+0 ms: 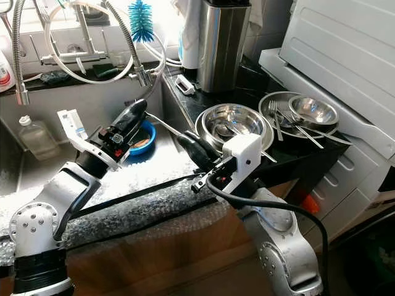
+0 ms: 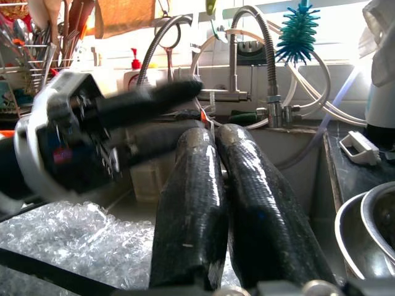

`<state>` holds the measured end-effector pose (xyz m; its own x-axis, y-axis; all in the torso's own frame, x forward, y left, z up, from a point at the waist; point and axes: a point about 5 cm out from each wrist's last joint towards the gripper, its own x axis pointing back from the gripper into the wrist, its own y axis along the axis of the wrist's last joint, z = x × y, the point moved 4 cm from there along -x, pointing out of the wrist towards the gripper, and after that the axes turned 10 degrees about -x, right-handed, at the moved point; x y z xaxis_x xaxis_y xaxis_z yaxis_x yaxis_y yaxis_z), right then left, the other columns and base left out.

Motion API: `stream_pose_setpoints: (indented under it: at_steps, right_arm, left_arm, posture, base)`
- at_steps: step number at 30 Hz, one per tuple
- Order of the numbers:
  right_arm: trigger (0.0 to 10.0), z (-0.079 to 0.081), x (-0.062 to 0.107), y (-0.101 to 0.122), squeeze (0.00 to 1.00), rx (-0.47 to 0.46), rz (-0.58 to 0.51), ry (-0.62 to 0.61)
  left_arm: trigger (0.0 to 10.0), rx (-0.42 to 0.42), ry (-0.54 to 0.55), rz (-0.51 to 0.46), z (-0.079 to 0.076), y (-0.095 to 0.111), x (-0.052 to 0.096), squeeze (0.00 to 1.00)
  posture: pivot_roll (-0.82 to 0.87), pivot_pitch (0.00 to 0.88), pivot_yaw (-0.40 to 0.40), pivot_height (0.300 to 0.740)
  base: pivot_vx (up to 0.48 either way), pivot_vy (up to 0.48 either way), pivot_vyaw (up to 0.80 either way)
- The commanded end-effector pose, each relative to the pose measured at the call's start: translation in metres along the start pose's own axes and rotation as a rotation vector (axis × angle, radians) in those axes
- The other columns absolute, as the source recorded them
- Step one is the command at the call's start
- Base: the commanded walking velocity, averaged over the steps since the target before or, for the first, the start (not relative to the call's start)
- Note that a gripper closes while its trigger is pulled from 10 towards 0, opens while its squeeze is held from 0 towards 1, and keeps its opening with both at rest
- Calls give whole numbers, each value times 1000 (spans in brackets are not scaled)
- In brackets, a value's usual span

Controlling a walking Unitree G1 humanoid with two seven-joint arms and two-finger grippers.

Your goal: Kitchen organization

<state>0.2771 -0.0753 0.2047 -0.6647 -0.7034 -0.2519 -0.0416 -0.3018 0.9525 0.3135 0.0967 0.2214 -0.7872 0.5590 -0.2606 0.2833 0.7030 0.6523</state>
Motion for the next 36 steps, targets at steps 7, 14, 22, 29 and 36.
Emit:
stream_pose_setpoints:
  at_steps: [7,14,22,29,36]
  right_arm:
    - [10000,-10,0,8,0,67,-30,-55]
    - [10000,-16,-1,10,0,72,-42,-91]
    - [10000,-47,-2,41,0,-106,-277,-320]
    - [10000,-51,-6,52,0,-431,-454,-363]
    - [10000,-24,-23,51,0,-620,-404,-195]
  left_arm:
    - [10000,-170,109,-75,9,16,-5,0]
    - [10000,-502,344,-217,30,57,2,0]
    - [10000,-438,375,-250,36,55,6,0]
    - [10000,-321,373,-374,34,67,5,0]
    - [10000,-301,361,-412,29,73,5,0]
  posture:
    - [-72,0,-20,740]
    - [-70,0,-21,740]
    - [-69,0,-25,740]
    - [-69,0,-30,740]
    - [-71,0,-33,740]
  base:
    - [0,0,0]
    - [0,0,0]
    - [0,0,0]
    - [0,0,0]
    - [0,0,0]
